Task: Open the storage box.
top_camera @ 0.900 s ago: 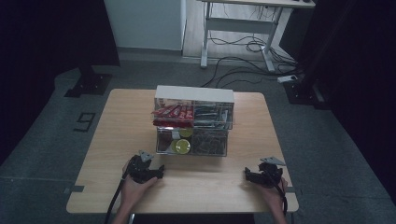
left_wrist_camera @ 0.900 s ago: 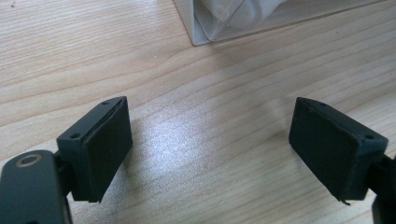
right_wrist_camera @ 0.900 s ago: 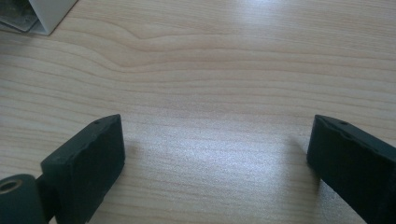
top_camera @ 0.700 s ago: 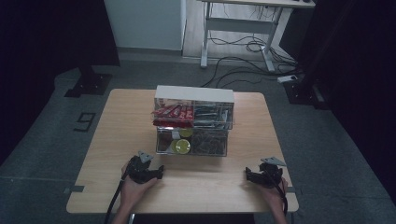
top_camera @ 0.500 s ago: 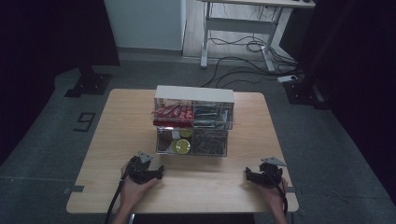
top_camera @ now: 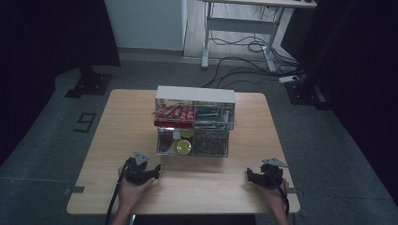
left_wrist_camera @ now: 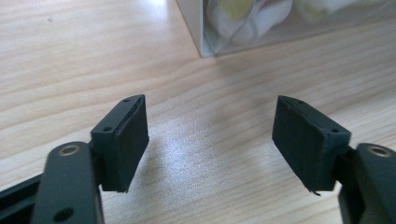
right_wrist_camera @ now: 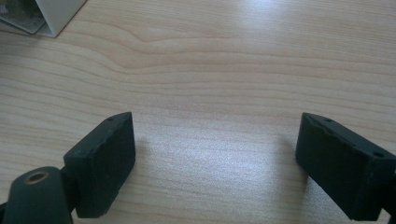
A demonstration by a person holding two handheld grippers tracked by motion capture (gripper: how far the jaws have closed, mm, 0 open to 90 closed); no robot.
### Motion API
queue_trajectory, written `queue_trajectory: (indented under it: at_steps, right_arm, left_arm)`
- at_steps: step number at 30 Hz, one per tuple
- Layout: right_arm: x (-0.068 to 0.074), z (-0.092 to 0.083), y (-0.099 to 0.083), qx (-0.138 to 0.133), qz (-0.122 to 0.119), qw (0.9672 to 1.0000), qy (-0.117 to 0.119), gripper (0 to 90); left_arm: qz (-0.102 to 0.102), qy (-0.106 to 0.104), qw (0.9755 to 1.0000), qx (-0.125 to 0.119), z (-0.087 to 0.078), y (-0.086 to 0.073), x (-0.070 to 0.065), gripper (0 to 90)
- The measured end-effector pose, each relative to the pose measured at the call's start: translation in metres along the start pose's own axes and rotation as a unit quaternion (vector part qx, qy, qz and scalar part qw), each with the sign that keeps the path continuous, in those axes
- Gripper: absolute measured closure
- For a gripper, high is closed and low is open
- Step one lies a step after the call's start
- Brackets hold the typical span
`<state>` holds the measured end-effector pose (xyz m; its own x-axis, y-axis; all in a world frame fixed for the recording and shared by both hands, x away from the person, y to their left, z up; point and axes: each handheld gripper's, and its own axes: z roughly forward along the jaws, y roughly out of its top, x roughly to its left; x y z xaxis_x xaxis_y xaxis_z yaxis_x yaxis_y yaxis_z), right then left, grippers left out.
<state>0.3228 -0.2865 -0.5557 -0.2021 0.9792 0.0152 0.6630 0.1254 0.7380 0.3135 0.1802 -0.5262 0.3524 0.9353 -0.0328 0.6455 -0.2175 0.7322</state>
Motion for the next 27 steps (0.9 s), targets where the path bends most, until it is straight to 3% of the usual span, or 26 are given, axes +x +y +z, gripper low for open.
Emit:
queue_trajectory:
  at_steps: [8,17,25,27]
  right_arm:
    - [0.000,0.000,0.000,-0.001,-0.001,1.0000,0.002,13.0]
    - [0.000,0.000,0.000,-0.001,-0.002,1.0000,0.003,13.5]
    - [0.000,0.000,0.000,-0.001,-0.003,1.0000,0.004,13.6]
    - [0.000,0.000,0.000,-0.001,-0.003,1.0000,0.004,13.5]
  left_arm:
    - [-0.007,-0.017,0.9994,-0.029,-0.026,0.010,-0.001,41.8]
    - [-0.015,-0.024,0.9982,-0.054,-0.040,0.012,0.004,52.6]
    - [-0.017,-0.061,0.9938,-0.092,-0.059,0.016,0.002,74.0]
    - [-0.013,-0.069,0.9928,-0.097,-0.063,0.017,0.001,75.3]
